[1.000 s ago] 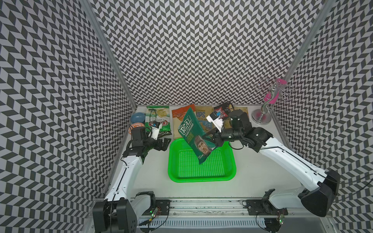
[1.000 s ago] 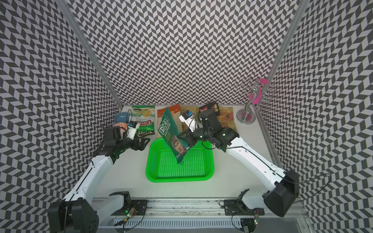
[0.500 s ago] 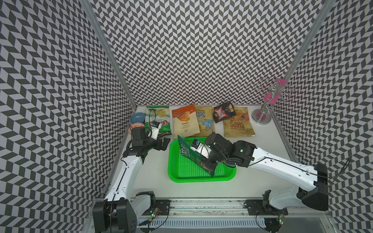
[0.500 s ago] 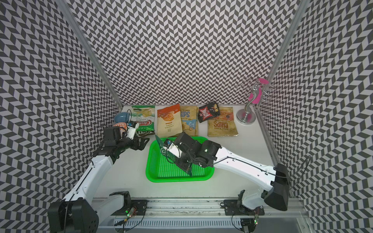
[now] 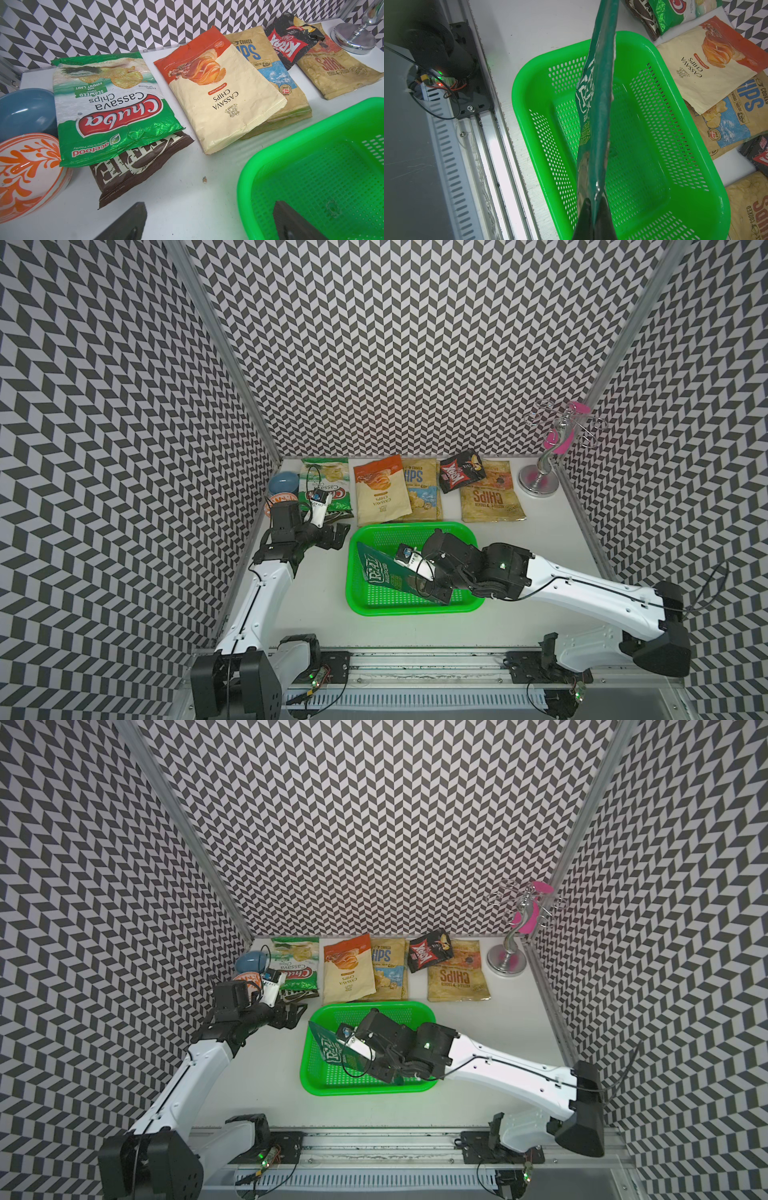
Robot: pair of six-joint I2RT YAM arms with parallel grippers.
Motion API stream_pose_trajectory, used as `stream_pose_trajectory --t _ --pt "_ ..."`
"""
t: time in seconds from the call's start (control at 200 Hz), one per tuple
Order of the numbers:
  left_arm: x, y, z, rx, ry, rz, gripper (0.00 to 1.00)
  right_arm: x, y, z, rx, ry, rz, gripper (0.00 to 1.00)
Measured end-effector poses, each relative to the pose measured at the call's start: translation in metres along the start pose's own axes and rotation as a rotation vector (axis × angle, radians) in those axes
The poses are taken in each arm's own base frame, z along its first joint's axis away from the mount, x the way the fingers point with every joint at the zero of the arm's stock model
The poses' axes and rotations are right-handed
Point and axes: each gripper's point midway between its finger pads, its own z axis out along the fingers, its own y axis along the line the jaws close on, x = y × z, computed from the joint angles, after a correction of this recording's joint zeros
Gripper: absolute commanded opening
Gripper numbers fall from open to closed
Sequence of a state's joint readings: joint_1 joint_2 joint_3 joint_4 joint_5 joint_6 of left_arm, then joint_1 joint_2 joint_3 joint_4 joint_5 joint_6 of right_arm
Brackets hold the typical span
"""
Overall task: Put the potato chips into the basket
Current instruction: Place the potato chip in the basket.
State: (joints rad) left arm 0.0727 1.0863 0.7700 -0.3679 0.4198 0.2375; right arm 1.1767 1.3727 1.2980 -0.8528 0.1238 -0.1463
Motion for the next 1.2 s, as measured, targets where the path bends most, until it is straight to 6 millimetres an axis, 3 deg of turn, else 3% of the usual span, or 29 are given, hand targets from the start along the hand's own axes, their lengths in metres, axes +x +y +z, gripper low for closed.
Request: stream_pose_trajectory --t 0.521,0.966,1.202 --pt "0.0 0.0 0.0 0.0 0.0 0.0 0.99 0.012 0.014 -0.01 0.078 0.026 -0.099 0.0" --pt "0.0 0.0 0.0 0.0 0.001 0.0 0.99 0.013 0.022 -0.054 0.046 -0.141 -0.21 0.0" --pt "0.0 0.0 0.0 0.0 0.001 0.0 0.99 0.029 0.029 -0.043 0.016 -0.134 -0.253 0.0"
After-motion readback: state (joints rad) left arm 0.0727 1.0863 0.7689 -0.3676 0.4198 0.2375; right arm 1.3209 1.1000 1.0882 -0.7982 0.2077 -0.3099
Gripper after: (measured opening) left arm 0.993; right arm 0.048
